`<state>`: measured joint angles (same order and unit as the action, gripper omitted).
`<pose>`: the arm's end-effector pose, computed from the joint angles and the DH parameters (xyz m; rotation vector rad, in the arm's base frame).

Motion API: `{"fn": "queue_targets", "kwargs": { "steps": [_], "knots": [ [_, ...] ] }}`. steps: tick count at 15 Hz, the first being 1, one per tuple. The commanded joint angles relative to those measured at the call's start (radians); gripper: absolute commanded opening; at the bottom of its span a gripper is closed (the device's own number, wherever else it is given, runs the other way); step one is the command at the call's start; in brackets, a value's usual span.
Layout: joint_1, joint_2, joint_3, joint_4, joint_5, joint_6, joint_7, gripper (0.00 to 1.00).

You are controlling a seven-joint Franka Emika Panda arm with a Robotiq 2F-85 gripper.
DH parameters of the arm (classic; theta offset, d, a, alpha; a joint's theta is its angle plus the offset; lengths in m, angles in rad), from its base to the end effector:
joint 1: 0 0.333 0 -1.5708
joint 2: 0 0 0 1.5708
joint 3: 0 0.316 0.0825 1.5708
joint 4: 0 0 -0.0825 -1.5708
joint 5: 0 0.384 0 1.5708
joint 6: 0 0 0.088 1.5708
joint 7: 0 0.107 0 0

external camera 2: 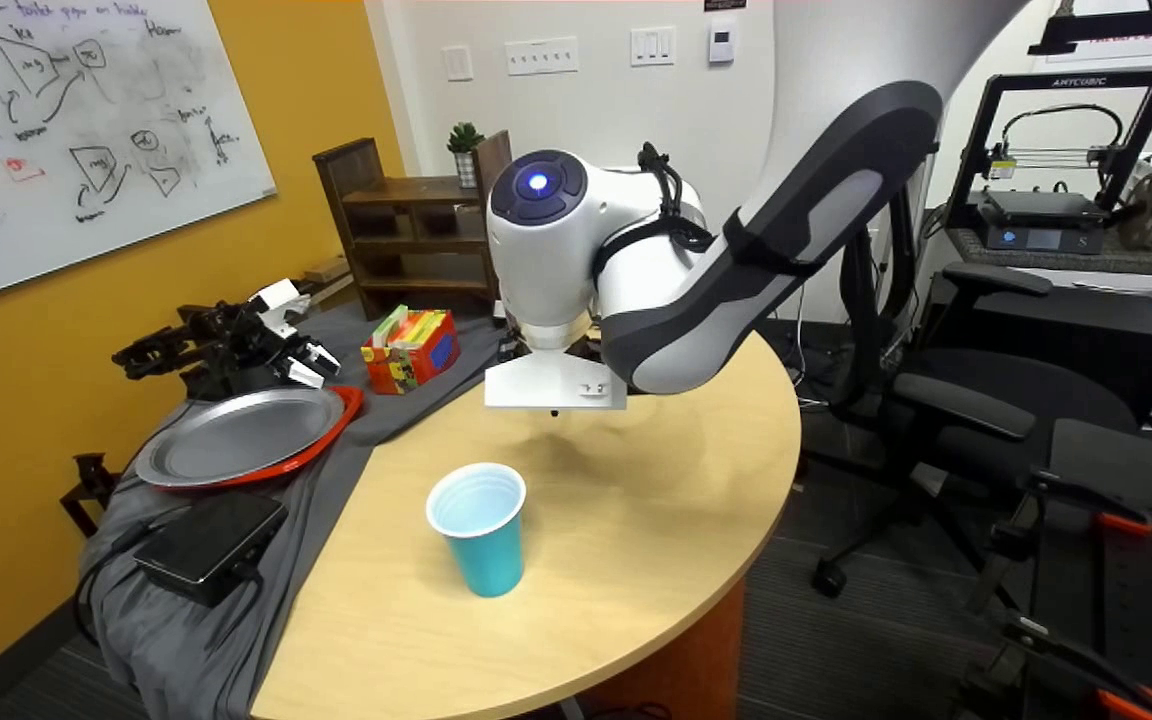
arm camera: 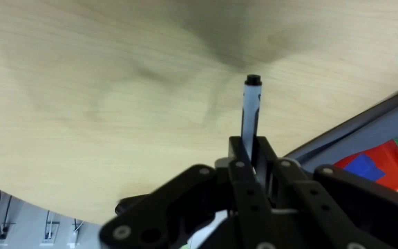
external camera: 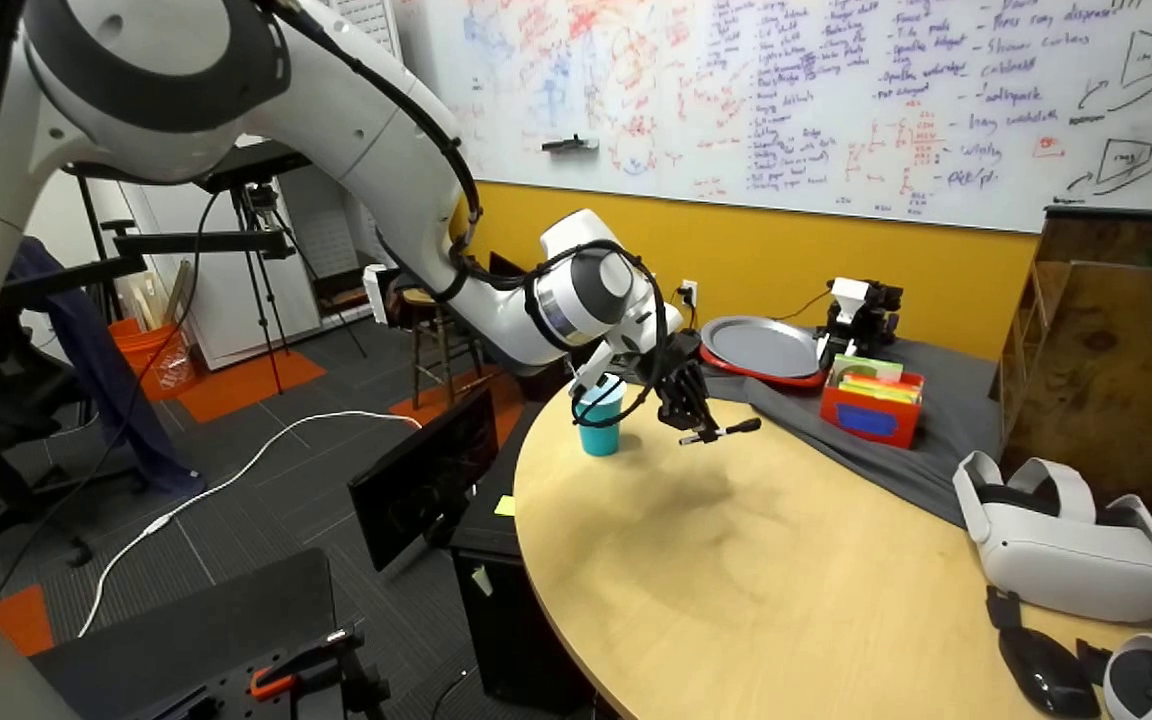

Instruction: Put the black marker inside the light blue cup

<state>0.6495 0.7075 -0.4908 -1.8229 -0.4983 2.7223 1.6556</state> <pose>0.6514 0.1517 0.2032 2.5612 -1.2573 0.8234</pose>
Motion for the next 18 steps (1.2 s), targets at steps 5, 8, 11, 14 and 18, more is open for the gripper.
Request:
{"fn": "queue_targets", "kwargs": {
  "steps": [5, 8, 11, 14, 18],
  "knots": [
    [0.101, -0.085, -0.074, -0.047, -0.275, -0.012, 0.198, 0.03],
    [0.092, -0.102, -0.048, -0.036, -0.414, -0.032, 0.270, 0.03],
    [0.064, -0.132, 0.005, -0.036, -0.572, -0.048, 0.338, 0.03],
    [0.017, -0.164, 0.091, -0.037, -0.718, -0.099, 0.390, 0.03],
    [-0.065, -0.224, 0.263, -0.063, -0.825, -0.271, 0.418, 0.03]
  ]
}}
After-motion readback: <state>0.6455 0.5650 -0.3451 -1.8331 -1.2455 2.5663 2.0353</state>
